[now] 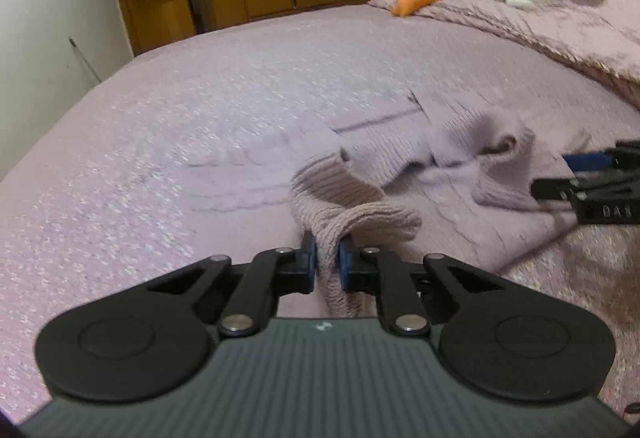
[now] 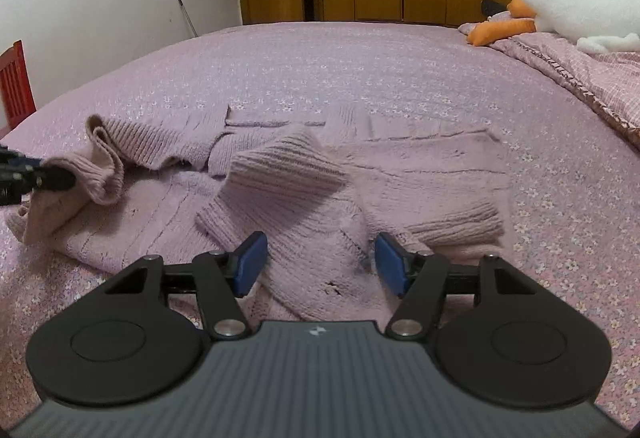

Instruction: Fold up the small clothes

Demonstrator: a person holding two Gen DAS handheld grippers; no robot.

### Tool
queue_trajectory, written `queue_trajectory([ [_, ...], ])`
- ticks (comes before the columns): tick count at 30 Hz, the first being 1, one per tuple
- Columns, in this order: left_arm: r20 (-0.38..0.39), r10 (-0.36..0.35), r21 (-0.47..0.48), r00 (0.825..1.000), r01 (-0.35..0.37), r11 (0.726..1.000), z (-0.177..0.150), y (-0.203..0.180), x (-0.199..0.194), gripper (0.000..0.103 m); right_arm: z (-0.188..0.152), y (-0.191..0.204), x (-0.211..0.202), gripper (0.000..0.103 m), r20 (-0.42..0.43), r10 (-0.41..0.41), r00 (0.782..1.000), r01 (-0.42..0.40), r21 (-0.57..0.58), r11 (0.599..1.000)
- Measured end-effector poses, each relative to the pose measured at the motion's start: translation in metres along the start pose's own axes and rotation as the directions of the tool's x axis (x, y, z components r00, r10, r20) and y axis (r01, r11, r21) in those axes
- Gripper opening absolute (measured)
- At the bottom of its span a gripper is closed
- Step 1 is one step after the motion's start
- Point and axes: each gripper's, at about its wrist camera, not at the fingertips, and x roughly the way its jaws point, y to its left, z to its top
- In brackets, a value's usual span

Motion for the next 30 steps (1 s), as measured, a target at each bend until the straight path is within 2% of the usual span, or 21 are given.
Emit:
queue_trajectory([
  [5,0.001,0.047,-0.047,0.999,-0.046,0.998,0.009,0.026,0.006,0.012,0.001,0.008,-0.017,0.068,0.081,0.058,0.995,-0.059,0.006,0.998],
  [8,0.015,0.092,-0.061,0.996,-0.091,0.994,0.013,0.041,0.014,0.012,0.004,0.015,-0.019,0.068,0.069,0.072,0.995,-0.069,-0.039,0.997],
  [12,-0.008,0.125,-0.114,0.992,-0.126,0.986,0.017,0.064,0.034,0.012,0.003,0.024,-0.012,0.068,0.042,0.057,0.998,-0.052,-0.109,0.993],
  [16,-0.07,0.11,-0.138,0.991,-0.119,0.983,0.017,0.074,0.056,0.015,0.002,0.034,0.0,0.068,0.018,0.038,0.999,-0.034,-0.187,0.982],
  [20,-0.073,0.106,-0.121,0.992,-0.115,0.986,0.017,0.072,0.059,0.02,0.001,0.039,-0.015,0.068,0.102,0.025,0.994,-0.003,-0.211,0.978],
  [22,-0.065,0.096,-0.111,0.993,-0.103,0.989,0.017,0.072,0.061,0.027,0.002,0.041,-0.021,0.068,0.119,0.022,0.993,0.004,-0.218,0.976],
  [24,-0.067,0.105,-0.102,0.992,-0.112,0.988,0.018,0.074,0.066,0.03,0.002,0.043,-0.021,0.068,0.103,0.047,0.994,-0.02,-0.247,0.969],
  [27,-0.069,0.086,-0.134,0.994,-0.095,0.986,0.019,0.082,0.073,0.03,-0.001,0.046,-0.01,0.067,0.029,0.096,0.995,-0.084,-0.273,0.958],
  [30,-0.058,0.066,-0.141,0.996,-0.074,0.987,0.019,0.086,0.076,0.031,-0.005,0.044,0.012,0.06,-0.024,0.06,0.998,-0.064,-0.26,0.964],
])
